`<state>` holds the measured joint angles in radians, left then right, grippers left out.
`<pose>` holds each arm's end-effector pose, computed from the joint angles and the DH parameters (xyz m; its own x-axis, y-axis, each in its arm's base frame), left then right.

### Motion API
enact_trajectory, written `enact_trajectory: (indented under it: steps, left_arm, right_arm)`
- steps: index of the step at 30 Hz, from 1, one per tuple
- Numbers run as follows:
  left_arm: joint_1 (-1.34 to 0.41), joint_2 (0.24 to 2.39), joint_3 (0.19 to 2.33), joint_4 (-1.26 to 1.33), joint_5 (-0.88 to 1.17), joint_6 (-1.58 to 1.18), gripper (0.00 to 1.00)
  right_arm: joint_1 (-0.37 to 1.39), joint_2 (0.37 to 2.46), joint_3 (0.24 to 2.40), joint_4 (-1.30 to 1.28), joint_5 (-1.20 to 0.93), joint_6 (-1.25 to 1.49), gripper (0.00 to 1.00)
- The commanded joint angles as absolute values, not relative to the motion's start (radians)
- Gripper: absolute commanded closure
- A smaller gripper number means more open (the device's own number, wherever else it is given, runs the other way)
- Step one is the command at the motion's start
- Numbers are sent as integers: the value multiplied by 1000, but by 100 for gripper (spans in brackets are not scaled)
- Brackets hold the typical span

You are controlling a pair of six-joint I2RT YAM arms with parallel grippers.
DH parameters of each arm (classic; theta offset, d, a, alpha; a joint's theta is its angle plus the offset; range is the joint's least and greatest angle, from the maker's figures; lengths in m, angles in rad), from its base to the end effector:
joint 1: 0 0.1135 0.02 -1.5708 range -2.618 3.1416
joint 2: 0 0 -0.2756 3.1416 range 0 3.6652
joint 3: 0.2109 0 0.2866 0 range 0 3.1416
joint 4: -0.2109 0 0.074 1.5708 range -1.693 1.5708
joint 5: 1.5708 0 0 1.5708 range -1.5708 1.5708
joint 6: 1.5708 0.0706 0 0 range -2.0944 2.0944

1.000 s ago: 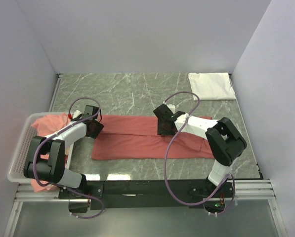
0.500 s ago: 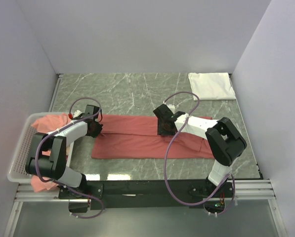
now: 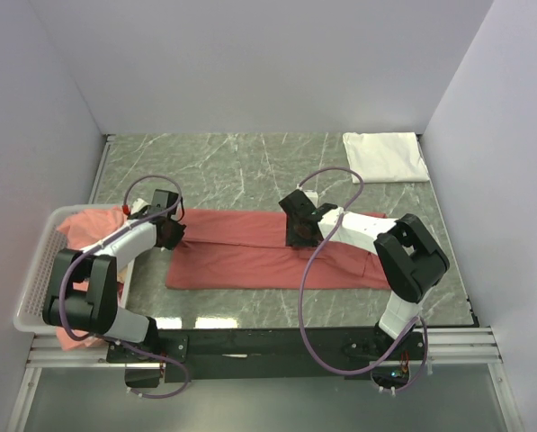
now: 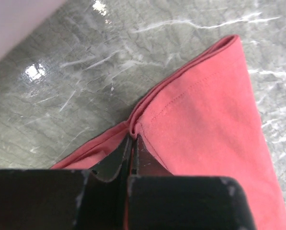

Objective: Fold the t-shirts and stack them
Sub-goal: Fold the tshirt

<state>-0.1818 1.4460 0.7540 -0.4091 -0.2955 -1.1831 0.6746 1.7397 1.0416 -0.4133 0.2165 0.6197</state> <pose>0.3025 -0.0347 0.1281 -0.3717 -0.8322 -0.4115 -0.7955 0.5140 -0.3209 0.3086 0.2274 0.1229 -0.8809 0.0218 -0.4728 -0.0295 0.9945 0.1008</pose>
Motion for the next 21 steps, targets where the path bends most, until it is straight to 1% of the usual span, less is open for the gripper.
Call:
enact_trajectory:
  steps: [1, 3, 5, 6, 7, 8, 9, 11, 12, 14, 15, 17, 20, 21]
  left_arm:
    - [-172, 1395, 749, -400, -288, -1144, 99]
    - [-172, 1381, 761, -387, -276, -1118, 99]
    - [-172, 1359, 791, -376, -259, -1060, 97]
    - [-172, 1352, 799, -382, -259, -1034, 89]
    - [-172, 1332, 805, -385, -256, -1023, 86]
    - [-172, 1321, 811, -388, -256, -1017, 84]
    - [-172, 1310, 810, -388, -255, -1006, 79]
    - [-173, 1281, 799, -405, -252, -1009, 73]
    - [-175, 1275, 792, -410, -252, -1018, 65]
    - [-176, 1259, 767, -431, -267, -1038, 62]
    - [-179, 1255, 756, -431, -275, -1052, 52]
    - [-183, 1253, 724, -411, -273, -1066, 52]
    - [-227, 1287, 709, -359, -238, -1072, 66]
    - [-248, 1304, 718, -356, -242, -1072, 74]
  right_arm:
    - [680, 1683, 1032, -387, 227, 640, 50]
    - [672, 1649, 1026, -402, 251, 656, 49]
    - [638, 1591, 1013, -413, 267, 666, 47]
    - [624, 1544, 1002, -414, 265, 679, 46]
    - [589, 1514, 990, -414, 265, 686, 45]
    - [574, 1487, 959, -405, 252, 692, 42]
    - [552, 1433, 944, -403, 247, 702, 40]
    - [499, 1384, 898, -400, 223, 713, 37]
    - [483, 1340, 881, -399, 216, 727, 36]
    - [436, 1299, 833, -393, 199, 738, 33]
    - [422, 1270, 819, -393, 190, 748, 32]
    - [387, 1253, 792, -397, 183, 752, 32]
    - [353, 1252, 772, -423, 170, 791, 32]
    - [347, 1249, 766, -431, 160, 804, 33]
